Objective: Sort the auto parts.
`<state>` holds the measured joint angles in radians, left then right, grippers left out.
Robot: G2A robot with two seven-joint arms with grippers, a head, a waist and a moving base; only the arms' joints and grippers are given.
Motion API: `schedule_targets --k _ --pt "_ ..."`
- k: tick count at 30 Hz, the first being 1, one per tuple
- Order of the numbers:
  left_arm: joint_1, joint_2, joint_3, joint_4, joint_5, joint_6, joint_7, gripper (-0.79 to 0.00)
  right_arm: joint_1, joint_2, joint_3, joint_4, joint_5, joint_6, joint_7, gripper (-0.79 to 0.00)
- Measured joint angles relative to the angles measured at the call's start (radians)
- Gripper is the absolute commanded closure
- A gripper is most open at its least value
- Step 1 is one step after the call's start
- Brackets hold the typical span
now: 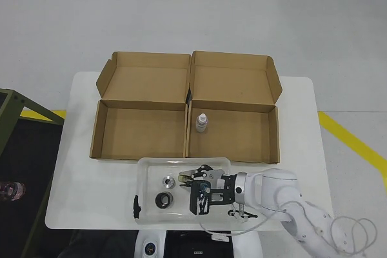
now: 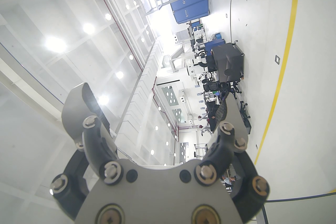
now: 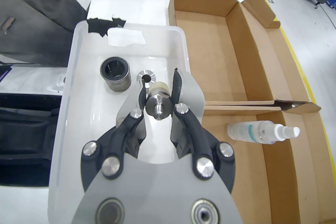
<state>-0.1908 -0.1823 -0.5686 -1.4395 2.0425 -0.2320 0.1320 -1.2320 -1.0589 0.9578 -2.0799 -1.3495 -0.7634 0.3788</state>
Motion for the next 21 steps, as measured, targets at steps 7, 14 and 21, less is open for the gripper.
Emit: schedule_targets --k 7,14,21 --pt "0.0 0.0 0.0 0.0 0.0 0.0 0.0 -0.785 0.001 0.005 0.053 0.001 0.041 -0.015 -0.086 0.0" --pt "0.0 0.0 0.0 0.0 0.0 0.0 0.0 -0.785 0.003 0.011 0.108 -0.007 0.086 -0.02 -0.118 0.0" --pt "0.0 0.0 0.0 0.0 0.0 0.0 0.0 -0.785 0.013 0.014 0.154 -0.008 0.122 -0.015 -0.132 0.0"
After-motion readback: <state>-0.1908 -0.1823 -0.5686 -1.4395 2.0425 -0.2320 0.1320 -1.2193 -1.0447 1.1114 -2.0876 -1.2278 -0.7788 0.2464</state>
